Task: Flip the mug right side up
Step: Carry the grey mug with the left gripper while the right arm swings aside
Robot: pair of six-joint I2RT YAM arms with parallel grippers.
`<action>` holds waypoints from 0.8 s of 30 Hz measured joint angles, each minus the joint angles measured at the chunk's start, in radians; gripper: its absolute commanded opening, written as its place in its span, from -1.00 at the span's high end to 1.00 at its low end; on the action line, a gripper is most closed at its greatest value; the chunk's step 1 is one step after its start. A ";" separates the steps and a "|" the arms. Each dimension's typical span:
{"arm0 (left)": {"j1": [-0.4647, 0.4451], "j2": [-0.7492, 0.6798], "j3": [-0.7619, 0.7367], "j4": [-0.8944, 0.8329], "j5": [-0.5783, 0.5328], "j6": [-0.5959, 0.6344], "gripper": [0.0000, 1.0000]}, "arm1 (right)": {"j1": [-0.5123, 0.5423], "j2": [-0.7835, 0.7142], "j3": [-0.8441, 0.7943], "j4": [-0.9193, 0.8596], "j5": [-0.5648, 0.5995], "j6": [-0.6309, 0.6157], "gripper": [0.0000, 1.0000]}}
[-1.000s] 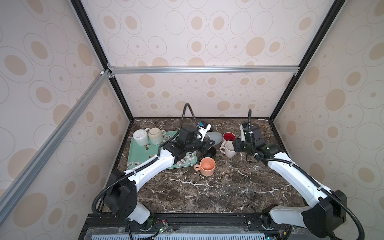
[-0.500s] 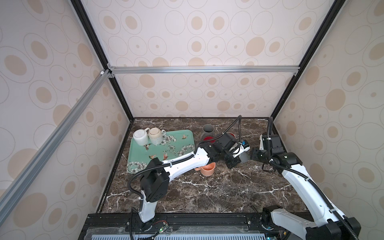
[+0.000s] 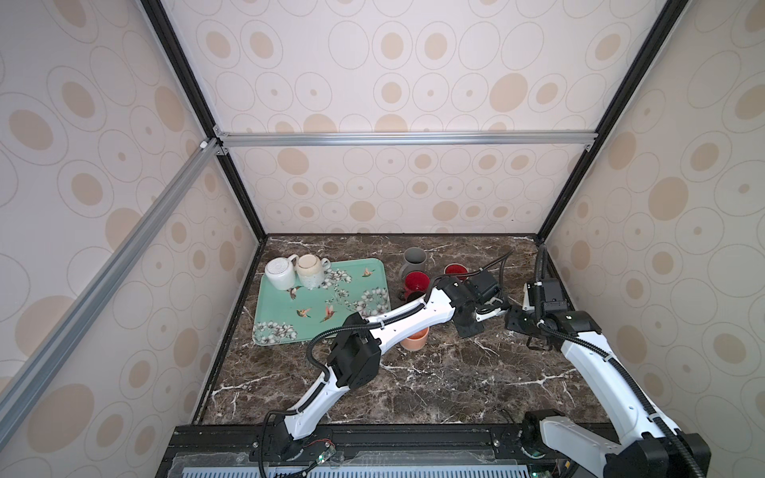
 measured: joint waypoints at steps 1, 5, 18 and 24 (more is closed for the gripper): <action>-0.002 0.005 0.005 -0.011 -0.003 0.005 1.00 | -0.005 0.002 0.000 0.002 -0.005 -0.004 -0.03; -0.006 0.031 0.044 -0.066 -0.028 0.037 1.00 | -0.025 0.001 0.000 0.008 -0.022 -0.009 -0.03; -0.020 0.032 0.042 -0.109 -0.117 0.101 1.00 | -0.032 -0.021 -0.006 0.044 -0.040 -0.023 -0.03; -0.020 0.037 0.029 -0.109 -0.128 0.117 0.93 | -0.032 -0.045 -0.013 0.047 -0.049 -0.024 -0.03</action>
